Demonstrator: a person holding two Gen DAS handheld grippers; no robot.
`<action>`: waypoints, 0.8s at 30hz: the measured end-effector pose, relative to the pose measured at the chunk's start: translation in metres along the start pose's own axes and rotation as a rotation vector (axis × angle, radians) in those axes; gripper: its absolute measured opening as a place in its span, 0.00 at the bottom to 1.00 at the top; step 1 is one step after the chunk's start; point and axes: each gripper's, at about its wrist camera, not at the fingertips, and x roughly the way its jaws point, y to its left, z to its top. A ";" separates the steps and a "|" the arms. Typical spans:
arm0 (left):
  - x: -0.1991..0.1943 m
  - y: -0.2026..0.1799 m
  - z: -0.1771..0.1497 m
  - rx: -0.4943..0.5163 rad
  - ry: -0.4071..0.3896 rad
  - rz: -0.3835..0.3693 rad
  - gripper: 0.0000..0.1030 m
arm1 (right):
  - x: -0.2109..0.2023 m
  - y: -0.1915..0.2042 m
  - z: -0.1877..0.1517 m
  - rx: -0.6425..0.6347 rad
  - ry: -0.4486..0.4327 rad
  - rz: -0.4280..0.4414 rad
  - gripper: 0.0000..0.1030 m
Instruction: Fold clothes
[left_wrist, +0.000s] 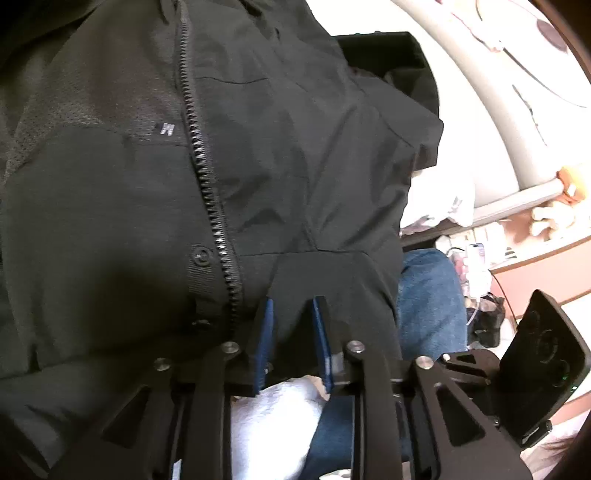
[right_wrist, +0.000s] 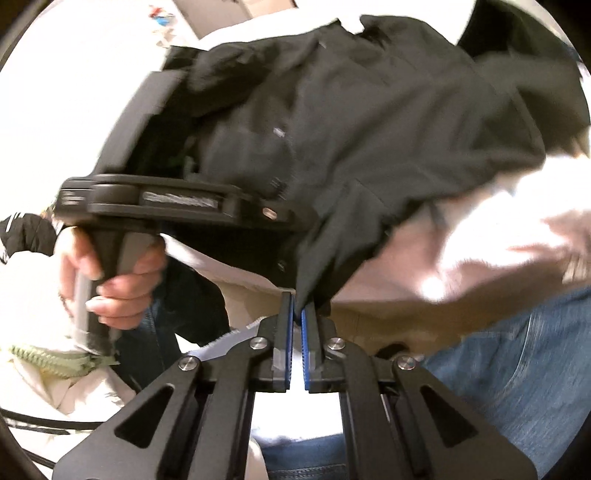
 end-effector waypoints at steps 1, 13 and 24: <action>0.000 0.000 0.000 0.002 0.002 0.001 0.29 | -0.002 0.000 0.001 -0.002 -0.015 0.008 0.03; 0.005 0.004 -0.005 -0.004 0.023 0.022 0.29 | 0.015 -0.066 0.002 0.372 0.005 0.034 0.42; -0.011 0.003 -0.006 0.012 -0.043 0.002 0.33 | 0.050 -0.073 0.012 0.434 0.045 0.079 0.43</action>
